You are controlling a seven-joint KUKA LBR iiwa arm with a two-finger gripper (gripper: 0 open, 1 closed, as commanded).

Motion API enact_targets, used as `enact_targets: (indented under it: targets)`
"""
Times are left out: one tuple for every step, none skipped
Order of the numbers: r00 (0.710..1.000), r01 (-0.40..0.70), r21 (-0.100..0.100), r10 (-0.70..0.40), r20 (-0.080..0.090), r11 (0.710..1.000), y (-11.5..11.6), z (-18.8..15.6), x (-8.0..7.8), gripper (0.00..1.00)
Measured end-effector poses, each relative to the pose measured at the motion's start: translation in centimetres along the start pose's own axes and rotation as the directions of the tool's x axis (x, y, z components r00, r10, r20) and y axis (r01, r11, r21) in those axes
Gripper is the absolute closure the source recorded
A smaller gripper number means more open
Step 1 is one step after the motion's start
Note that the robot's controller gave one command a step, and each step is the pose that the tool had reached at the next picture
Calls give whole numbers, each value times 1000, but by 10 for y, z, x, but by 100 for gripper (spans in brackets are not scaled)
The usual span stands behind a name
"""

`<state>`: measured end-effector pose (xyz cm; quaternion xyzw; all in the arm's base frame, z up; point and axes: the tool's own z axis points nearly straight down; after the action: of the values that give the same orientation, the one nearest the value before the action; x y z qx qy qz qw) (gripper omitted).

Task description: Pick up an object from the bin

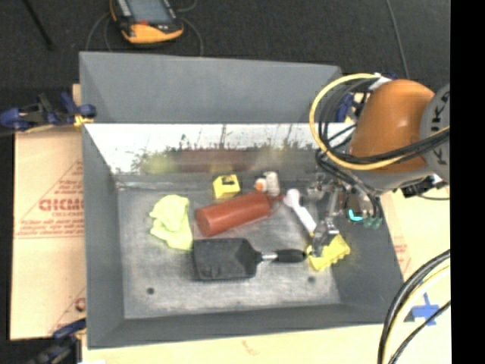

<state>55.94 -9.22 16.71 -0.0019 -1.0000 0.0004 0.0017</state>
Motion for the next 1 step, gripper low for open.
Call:
enact_targets:
  targets:
    - [1000, 2, 1, -2, 8, 1000, 0, -4, -2, 0]
